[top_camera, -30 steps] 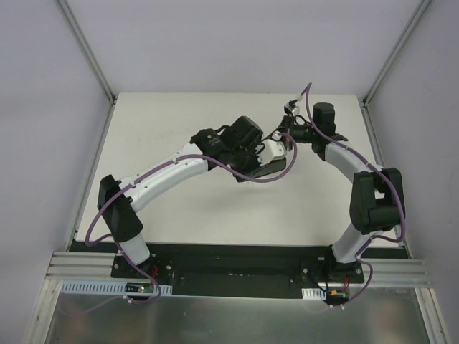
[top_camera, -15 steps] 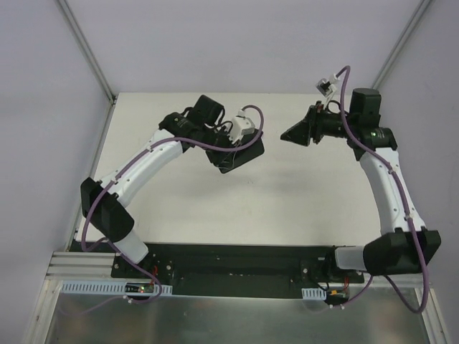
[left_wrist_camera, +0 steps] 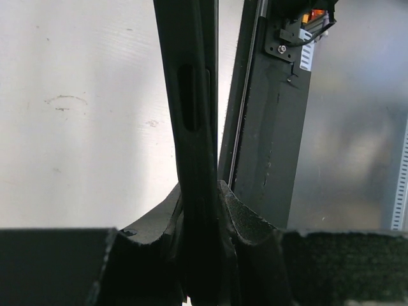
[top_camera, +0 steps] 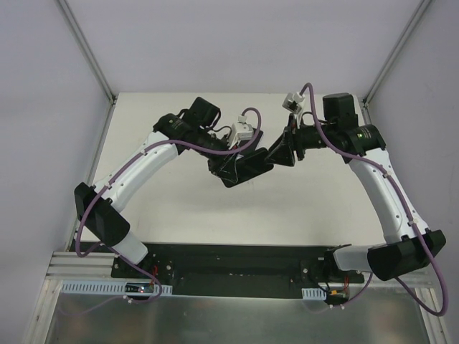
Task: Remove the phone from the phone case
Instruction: Pick up the phone at the center of the board.
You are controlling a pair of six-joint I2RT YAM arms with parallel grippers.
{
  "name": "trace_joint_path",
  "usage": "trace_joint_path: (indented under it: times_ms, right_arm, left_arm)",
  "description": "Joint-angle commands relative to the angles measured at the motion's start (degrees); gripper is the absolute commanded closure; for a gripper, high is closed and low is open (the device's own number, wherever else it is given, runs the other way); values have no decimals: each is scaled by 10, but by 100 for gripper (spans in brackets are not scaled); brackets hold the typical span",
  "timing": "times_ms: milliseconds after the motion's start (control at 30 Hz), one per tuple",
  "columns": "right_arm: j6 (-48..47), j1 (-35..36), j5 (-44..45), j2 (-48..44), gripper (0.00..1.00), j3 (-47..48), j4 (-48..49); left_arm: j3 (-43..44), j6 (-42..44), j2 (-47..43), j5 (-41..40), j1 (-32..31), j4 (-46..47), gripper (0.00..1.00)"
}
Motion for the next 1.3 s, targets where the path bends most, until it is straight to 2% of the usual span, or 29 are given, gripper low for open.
trace_joint_path:
  times_ms: [0,567,767,867,967,1133,1267]
  right_arm:
    - [-24,8,2,-4,43,26,-16]
    - [-3,15,-5,14,45,38,-11]
    - [9,14,43,9,47,67,-23]
    - [9,8,57,0,47,66,-29]
    - [8,-14,33,-3,45,55,-32]
    - [-63,-24,-18,24,42,57,-105]
    - [-68,-22,-45,32,42,27,-71]
  left_arm:
    - [0,18,-31,56,1,8,100]
    - [2,20,-19,70,1,7,100]
    - [-6,27,-11,64,13,8,100]
    - [0,16,-9,91,34,8,100]
    - [7,20,-16,106,49,7,100]
    - [15,28,-28,149,72,-1,100]
    - [15,28,-31,187,75,-9,100]
